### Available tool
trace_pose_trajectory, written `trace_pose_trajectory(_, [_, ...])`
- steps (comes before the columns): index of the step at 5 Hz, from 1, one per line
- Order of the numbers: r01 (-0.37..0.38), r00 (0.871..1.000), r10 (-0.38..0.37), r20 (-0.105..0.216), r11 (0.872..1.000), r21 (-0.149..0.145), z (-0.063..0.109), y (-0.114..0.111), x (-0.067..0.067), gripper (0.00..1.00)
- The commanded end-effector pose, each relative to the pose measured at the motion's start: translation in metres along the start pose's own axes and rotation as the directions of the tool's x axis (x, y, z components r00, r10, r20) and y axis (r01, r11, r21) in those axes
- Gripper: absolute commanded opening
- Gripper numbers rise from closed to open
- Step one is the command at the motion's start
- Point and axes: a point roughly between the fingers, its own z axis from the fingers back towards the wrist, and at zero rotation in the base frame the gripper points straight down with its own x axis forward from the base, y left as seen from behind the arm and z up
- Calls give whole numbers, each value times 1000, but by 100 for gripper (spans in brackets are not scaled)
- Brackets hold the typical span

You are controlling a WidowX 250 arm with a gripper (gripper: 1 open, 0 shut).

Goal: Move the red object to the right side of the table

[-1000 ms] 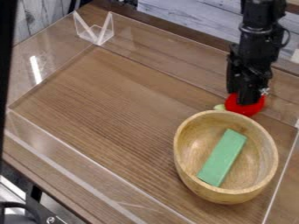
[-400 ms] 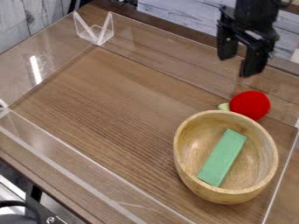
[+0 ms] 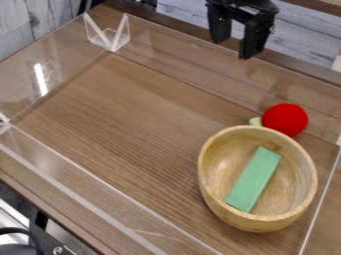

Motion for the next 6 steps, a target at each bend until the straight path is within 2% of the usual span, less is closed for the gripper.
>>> trace_pose_trajectory(1, [-6, 996, 2, 87, 999, 37, 35, 12, -8, 100])
trace_pose_trajectory(3, [7, 998, -9, 66, 999, 37, 34, 28, -20, 100])
trace_pose_trajectory(4, [-77, 996, 74, 55, 996, 42, 26, 22, -15, 100])
trace_pose_trajectory(5, [-158, 987, 156, 40, 986, 46, 17, 17, -11, 100])
trace_pose_trajectory(6, [-163, 987, 162, 19, 986, 45, 13, 15, -5, 100])
